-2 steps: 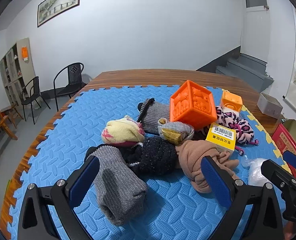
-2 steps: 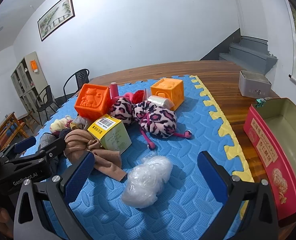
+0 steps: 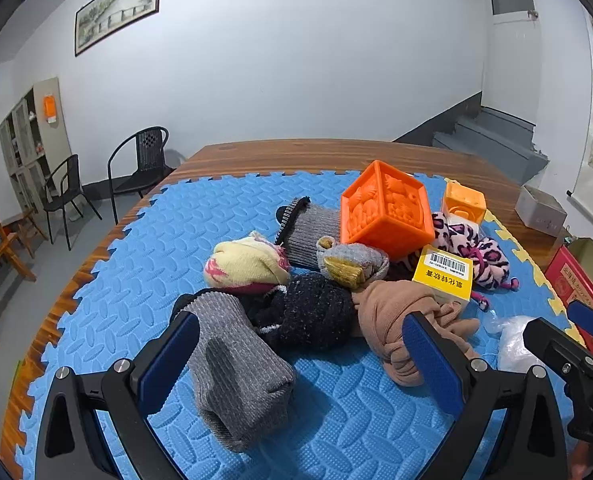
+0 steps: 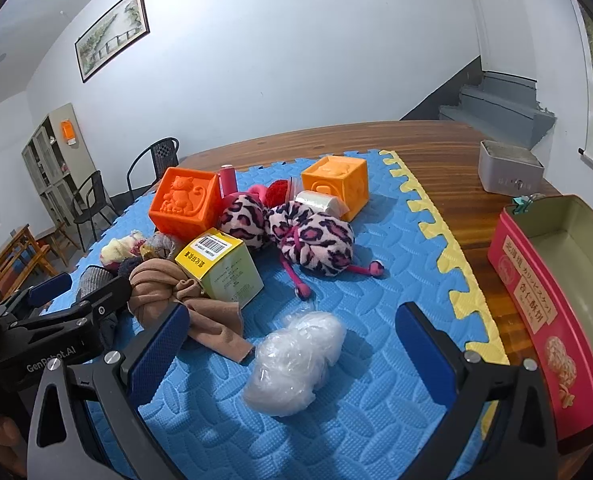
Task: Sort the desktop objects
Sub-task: 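Reach the left tool to the grey sock while the right tool reaches the plastic bag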
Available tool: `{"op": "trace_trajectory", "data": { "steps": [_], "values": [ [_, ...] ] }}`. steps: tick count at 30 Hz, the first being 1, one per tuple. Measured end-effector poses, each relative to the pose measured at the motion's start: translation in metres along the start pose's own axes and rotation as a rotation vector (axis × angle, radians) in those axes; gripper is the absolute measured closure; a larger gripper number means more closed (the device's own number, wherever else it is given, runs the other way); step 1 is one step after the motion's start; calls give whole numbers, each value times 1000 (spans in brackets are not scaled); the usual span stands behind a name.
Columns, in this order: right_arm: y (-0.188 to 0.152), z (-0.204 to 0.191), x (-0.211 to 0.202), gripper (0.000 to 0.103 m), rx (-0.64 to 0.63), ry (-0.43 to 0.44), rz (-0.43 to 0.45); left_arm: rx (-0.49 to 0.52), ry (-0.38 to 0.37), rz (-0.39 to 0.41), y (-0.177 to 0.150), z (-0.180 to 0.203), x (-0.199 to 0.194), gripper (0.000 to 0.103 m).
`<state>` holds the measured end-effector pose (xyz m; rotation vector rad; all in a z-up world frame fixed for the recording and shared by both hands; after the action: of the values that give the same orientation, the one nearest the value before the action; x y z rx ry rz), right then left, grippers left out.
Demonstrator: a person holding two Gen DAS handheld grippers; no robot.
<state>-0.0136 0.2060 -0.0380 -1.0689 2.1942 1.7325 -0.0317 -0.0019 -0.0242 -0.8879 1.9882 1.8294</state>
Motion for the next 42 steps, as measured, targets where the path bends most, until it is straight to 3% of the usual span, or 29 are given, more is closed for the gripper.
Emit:
{"op": "trace_trajectory", "data": {
  "steps": [8,42],
  "values": [
    [-2,-13,-1,0,-57,-7,7,-8,-5,4,2,-9,1,0],
    [1,-9,-8,0,-38,30,46,-23,80,26,-3,-26,-19,0]
  ]
}}
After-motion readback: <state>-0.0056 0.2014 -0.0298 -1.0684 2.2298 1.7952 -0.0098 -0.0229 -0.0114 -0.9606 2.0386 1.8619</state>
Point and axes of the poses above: each gripper's, at about its wrist camera, not at the fingertips, and x roughly the way its jaws point, z to its right, y to its top, the point moved 4 cm from there along x, roughly the way its jaws point, and after that the axes turned 14 degrees about y, right-handed, at the moved point
